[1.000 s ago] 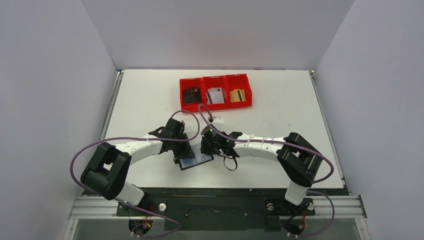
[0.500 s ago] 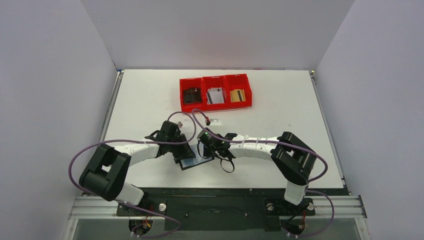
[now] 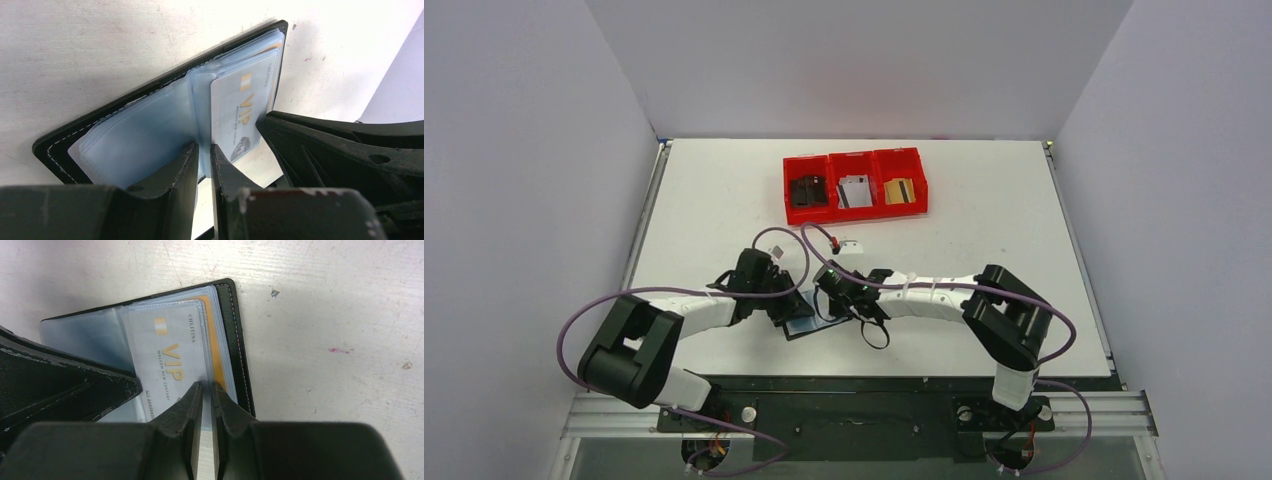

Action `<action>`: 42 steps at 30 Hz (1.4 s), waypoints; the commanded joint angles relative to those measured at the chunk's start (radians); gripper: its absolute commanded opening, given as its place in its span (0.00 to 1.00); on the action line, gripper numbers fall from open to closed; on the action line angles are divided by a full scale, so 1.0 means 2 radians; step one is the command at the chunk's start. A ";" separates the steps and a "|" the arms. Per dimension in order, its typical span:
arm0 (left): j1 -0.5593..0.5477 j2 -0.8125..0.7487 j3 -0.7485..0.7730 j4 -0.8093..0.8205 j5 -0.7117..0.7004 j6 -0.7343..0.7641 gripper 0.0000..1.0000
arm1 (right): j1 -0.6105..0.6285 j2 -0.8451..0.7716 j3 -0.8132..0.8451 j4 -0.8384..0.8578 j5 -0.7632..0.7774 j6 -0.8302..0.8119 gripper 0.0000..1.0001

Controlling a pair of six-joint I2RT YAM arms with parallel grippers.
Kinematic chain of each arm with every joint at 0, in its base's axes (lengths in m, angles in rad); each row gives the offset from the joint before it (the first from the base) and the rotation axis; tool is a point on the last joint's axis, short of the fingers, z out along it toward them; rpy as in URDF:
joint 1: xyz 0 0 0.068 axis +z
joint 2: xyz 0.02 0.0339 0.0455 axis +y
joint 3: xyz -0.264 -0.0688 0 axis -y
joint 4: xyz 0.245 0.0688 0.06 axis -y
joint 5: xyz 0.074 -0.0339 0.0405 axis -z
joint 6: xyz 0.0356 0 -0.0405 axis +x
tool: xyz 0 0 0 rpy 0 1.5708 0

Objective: Take the credit cards out of the card holder
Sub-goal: Remove the credit card from the card holder.

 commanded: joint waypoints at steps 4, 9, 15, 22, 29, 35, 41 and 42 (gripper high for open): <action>0.004 -0.014 -0.016 0.071 0.036 -0.016 0.14 | 0.012 0.024 0.022 -0.010 -0.009 -0.002 0.08; 0.009 -0.031 -0.024 0.074 0.040 -0.017 0.16 | 0.011 0.031 0.026 -0.015 -0.008 -0.001 0.08; 0.014 -0.034 -0.030 0.073 0.045 -0.011 0.16 | 0.012 0.035 0.031 -0.015 -0.013 -0.001 0.07; 0.015 -0.024 -0.035 0.096 0.052 -0.020 0.15 | 0.015 0.035 0.035 -0.016 -0.017 -0.007 0.06; 0.017 -0.010 -0.042 0.124 0.067 -0.033 0.07 | 0.016 0.039 0.032 -0.018 -0.012 -0.005 0.06; 0.024 -0.012 -0.050 0.134 0.078 -0.035 0.00 | 0.009 0.045 0.029 -0.028 -0.005 -0.001 0.06; 0.032 -0.012 -0.055 0.134 0.090 -0.030 0.00 | -0.001 0.055 0.027 -0.038 -0.001 0.000 0.03; 0.033 -0.012 -0.056 0.132 0.091 -0.027 0.00 | -0.002 0.055 0.026 -0.038 0.000 0.001 0.03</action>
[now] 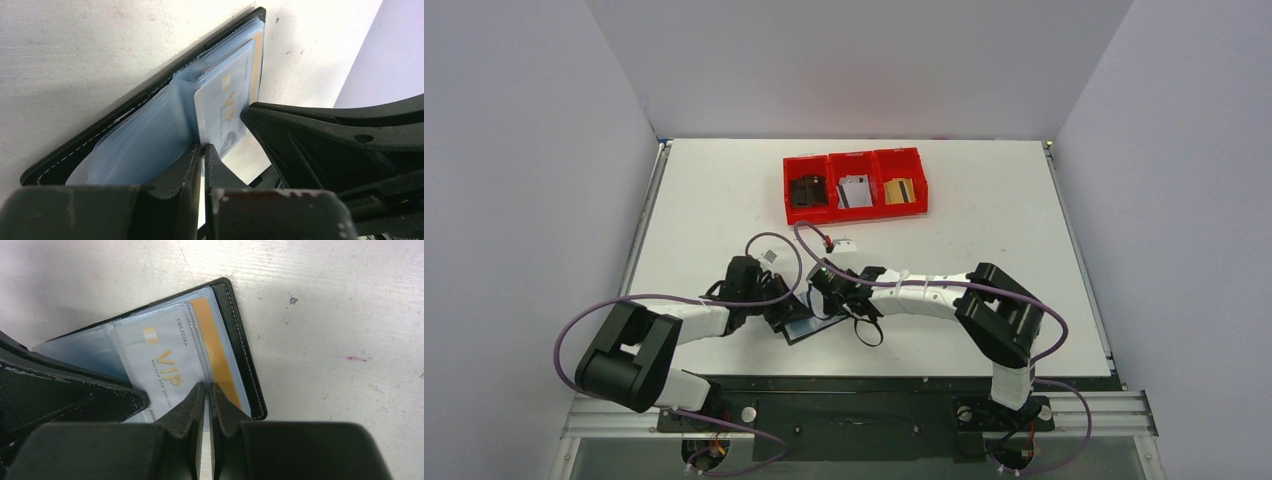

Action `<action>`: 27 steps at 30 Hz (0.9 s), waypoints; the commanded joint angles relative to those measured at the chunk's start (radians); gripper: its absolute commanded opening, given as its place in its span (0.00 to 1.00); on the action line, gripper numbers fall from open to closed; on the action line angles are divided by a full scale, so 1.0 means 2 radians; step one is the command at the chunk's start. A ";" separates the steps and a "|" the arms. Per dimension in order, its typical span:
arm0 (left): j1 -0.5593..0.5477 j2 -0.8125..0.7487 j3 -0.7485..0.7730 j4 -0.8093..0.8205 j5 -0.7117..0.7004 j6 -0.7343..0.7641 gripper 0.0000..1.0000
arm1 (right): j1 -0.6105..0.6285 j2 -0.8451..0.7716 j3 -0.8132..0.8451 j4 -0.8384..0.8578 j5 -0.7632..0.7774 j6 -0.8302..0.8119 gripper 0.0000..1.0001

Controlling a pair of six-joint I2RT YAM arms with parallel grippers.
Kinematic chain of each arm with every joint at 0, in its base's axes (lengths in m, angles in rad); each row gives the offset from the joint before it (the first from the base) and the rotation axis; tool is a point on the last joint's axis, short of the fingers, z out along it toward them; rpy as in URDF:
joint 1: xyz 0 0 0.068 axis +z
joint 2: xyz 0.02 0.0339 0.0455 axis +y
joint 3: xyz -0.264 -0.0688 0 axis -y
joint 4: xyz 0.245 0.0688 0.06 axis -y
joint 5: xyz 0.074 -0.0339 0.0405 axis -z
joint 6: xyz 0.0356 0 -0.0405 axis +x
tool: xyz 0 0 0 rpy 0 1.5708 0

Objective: Take the credit cards out of the card holder
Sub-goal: Remove the credit card from the card holder.

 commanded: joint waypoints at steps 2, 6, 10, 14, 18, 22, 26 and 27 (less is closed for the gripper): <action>0.010 0.000 0.001 0.032 0.039 0.008 0.00 | -0.007 0.034 -0.006 -0.026 0.002 0.004 0.02; 0.016 0.000 0.000 0.016 0.043 0.021 0.00 | -0.012 0.036 -0.008 -0.029 0.004 0.005 0.01; 0.019 0.001 0.002 0.001 0.044 0.034 0.00 | -0.014 0.039 -0.008 -0.029 0.003 0.004 0.00; 0.021 0.005 0.004 -0.007 0.045 0.039 0.00 | -0.015 0.044 -0.005 -0.031 0.003 0.004 0.00; 0.024 0.008 0.005 -0.015 0.052 0.047 0.00 | -0.016 0.047 -0.006 -0.032 0.004 0.005 0.00; 0.024 0.016 0.008 -0.020 0.061 0.058 0.00 | -0.020 0.050 -0.008 -0.031 0.005 0.004 0.00; 0.024 0.016 0.008 -0.016 0.065 0.059 0.00 | -0.023 0.051 -0.008 -0.033 0.005 0.004 0.00; 0.024 0.015 0.008 -0.018 0.066 0.059 0.00 | -0.023 0.051 -0.008 -0.033 0.005 0.004 0.00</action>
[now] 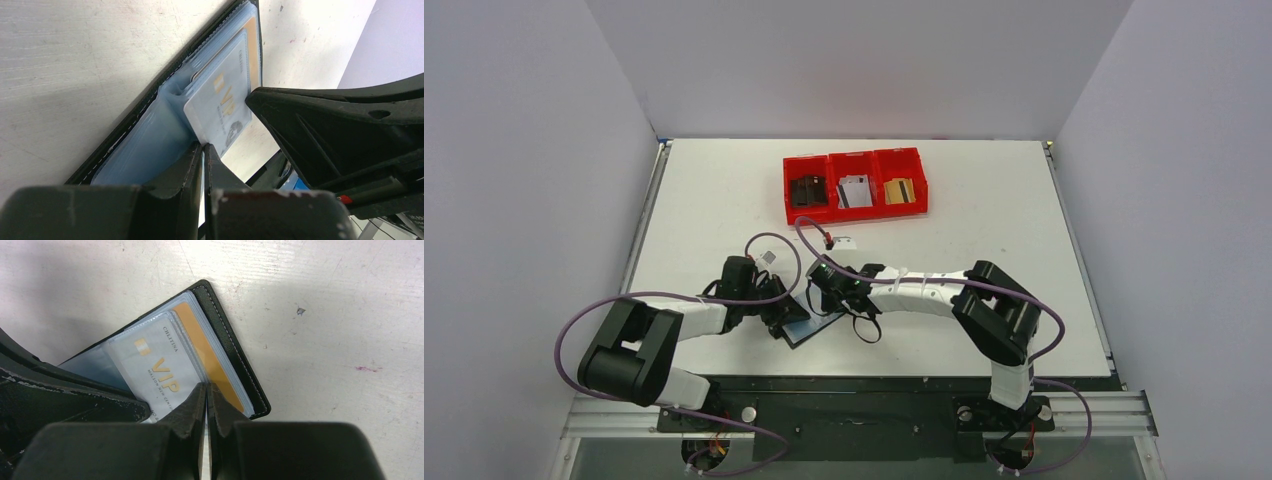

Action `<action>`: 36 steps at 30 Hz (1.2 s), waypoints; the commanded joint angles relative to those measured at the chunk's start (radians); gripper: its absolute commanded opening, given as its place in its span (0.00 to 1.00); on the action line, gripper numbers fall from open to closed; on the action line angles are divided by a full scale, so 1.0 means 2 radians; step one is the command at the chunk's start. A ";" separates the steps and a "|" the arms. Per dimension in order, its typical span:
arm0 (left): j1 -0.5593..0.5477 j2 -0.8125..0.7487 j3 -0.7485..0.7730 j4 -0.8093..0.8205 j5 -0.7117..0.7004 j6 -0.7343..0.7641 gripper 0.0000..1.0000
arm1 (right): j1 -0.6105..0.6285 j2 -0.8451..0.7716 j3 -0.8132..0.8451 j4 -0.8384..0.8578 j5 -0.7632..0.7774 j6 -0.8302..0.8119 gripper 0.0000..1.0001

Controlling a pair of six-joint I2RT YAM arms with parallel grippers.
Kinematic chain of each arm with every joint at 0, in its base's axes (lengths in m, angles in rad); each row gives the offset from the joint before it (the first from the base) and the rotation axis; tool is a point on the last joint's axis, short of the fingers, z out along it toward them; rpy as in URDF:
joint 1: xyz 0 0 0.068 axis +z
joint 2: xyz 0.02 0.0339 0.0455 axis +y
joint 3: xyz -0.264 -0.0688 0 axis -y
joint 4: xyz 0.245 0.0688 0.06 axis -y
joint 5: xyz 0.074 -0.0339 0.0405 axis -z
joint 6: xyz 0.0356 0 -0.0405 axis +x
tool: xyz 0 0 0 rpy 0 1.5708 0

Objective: Take the credit cards out of the card holder
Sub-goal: Remove the credit card from the card holder.

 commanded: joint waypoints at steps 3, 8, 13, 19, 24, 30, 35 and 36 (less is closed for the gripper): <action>-0.001 0.003 0.012 -0.018 0.025 0.025 0.00 | -0.016 0.040 -0.019 -0.044 0.017 -0.001 0.00; -0.001 0.008 0.016 -0.039 0.022 0.032 0.00 | -0.022 0.033 -0.028 -0.045 0.021 -0.001 0.00; -0.002 0.012 0.020 -0.057 0.018 0.040 0.00 | -0.024 0.032 -0.028 -0.045 0.022 0.000 0.00; -0.002 0.014 0.027 -0.088 0.006 0.049 0.00 | -0.024 0.028 -0.028 -0.044 0.022 -0.001 0.00; -0.004 0.022 0.039 -0.116 -0.011 0.064 0.00 | -0.024 0.010 -0.033 -0.036 0.020 -0.005 0.00; -0.039 0.057 0.074 -0.135 -0.040 0.073 0.00 | -0.032 -0.020 -0.051 -0.033 0.024 -0.005 0.00; -0.068 0.089 0.128 -0.151 -0.060 0.077 0.00 | -0.037 -0.049 -0.091 -0.024 0.026 0.006 0.00; -0.076 0.099 0.135 -0.157 -0.062 0.080 0.00 | -0.037 -0.053 -0.098 -0.022 0.026 0.011 0.00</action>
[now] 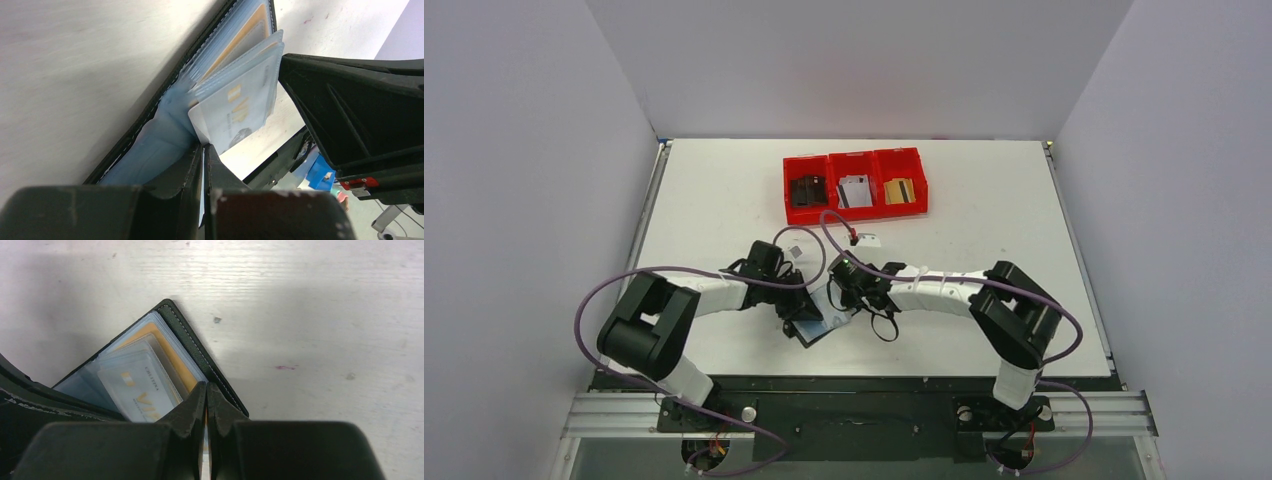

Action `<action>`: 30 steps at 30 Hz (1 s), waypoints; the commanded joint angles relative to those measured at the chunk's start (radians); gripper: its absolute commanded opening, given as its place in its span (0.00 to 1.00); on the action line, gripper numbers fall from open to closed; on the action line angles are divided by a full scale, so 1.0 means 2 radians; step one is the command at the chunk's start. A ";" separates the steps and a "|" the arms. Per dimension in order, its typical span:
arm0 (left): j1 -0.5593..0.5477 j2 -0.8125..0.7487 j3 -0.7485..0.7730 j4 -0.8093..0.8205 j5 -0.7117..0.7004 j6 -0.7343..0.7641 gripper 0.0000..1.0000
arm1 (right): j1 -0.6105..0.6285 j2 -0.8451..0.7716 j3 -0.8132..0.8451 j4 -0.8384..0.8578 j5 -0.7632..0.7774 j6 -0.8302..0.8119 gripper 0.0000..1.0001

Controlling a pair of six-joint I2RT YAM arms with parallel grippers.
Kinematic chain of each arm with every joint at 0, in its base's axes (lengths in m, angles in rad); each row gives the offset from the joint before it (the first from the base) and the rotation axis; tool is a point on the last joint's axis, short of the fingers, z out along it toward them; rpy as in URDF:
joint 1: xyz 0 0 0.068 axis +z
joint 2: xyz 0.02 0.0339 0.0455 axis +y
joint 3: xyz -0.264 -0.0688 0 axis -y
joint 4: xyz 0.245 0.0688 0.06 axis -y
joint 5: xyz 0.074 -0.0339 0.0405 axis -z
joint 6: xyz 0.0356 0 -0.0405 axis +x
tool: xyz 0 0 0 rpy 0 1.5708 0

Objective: Take the credit cards out of the card holder
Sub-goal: Remove the credit card from the card holder.

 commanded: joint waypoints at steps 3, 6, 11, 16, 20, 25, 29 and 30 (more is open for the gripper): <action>-0.039 0.049 0.066 -0.051 -0.059 0.038 0.00 | -0.003 -0.040 -0.080 -0.025 0.009 0.019 0.00; -0.048 0.068 0.086 -0.060 -0.058 0.044 0.00 | 0.005 -0.062 -0.116 -0.014 0.007 0.039 0.00; -0.050 0.072 0.091 -0.064 -0.052 0.048 0.00 | 0.012 -0.116 -0.143 -0.005 0.012 0.053 0.00; -0.050 0.063 0.083 -0.061 -0.040 0.050 0.00 | -0.011 -0.154 -0.131 -0.005 0.019 0.026 0.16; -0.049 0.062 0.084 -0.059 -0.032 0.050 0.00 | -0.019 -0.163 -0.096 -0.003 0.012 -0.015 0.39; -0.049 0.064 0.091 -0.061 -0.029 0.051 0.00 | -0.020 -0.132 -0.054 0.003 -0.006 -0.050 0.43; -0.048 0.067 0.096 -0.061 -0.027 0.050 0.00 | -0.020 -0.101 -0.035 0.014 -0.024 -0.066 0.42; -0.048 0.067 0.097 -0.061 -0.026 0.050 0.00 | -0.020 -0.091 -0.033 0.015 -0.026 -0.068 0.42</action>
